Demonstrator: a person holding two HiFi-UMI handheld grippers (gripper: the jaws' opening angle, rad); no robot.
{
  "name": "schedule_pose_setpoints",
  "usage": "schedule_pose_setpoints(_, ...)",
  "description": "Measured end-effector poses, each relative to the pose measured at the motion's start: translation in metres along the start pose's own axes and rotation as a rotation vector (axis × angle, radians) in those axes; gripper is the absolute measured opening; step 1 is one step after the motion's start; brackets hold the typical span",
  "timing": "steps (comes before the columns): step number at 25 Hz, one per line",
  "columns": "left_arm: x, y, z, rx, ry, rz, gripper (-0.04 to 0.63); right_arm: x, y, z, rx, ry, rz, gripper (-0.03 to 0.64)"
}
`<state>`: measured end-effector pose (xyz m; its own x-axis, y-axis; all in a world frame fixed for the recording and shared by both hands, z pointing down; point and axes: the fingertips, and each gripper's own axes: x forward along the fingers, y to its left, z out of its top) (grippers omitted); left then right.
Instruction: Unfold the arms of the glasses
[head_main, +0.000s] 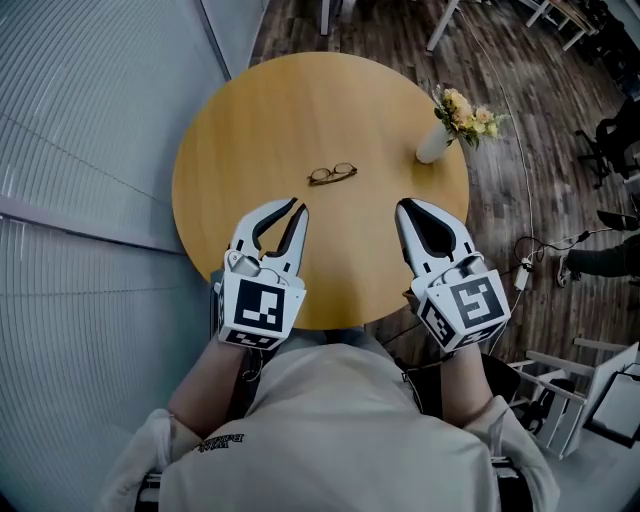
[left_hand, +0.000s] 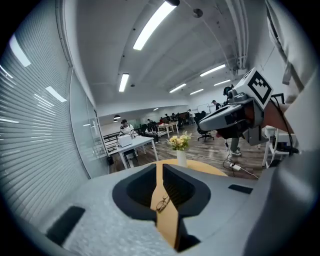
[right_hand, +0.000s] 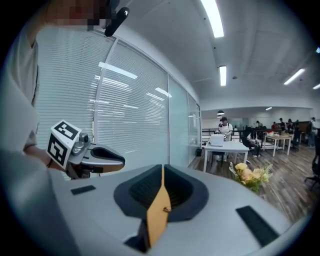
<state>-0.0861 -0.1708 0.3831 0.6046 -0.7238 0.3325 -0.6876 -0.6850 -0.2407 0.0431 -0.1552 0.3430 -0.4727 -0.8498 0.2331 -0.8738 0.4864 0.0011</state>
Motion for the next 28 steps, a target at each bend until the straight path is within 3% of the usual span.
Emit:
schedule_pose_setpoints(4, 0.016, 0.004, -0.003, 0.013, 0.027, 0.016, 0.026, 0.008, -0.017, 0.0, 0.012, -0.005, -0.008, 0.037)
schedule_pose_setpoints(11, 0.061, 0.014, -0.014, 0.13, 0.113, 0.014, 0.029, 0.03, -0.039, -0.001, -0.054, -0.028, -0.003, 0.037)
schedule_pose_setpoints(14, 0.084, 0.015, -0.024, 0.135, 0.153, -0.014, 0.095, 0.042, -0.048, -0.011, -0.049, -0.014, -0.002, 0.037)
schedule_pose_setpoints(20, 0.128, 0.015, -0.034, 0.193, 0.189, -0.025, 0.121, 0.068, -0.06, -0.039, -0.004, 0.029, 0.021, 0.037)
schedule_pose_setpoints(28, 0.179, 0.022, -0.098, 0.207, 0.319, -0.088, 0.144, 0.102, -0.079, -0.091, 0.052, 0.119, 0.02, 0.037)
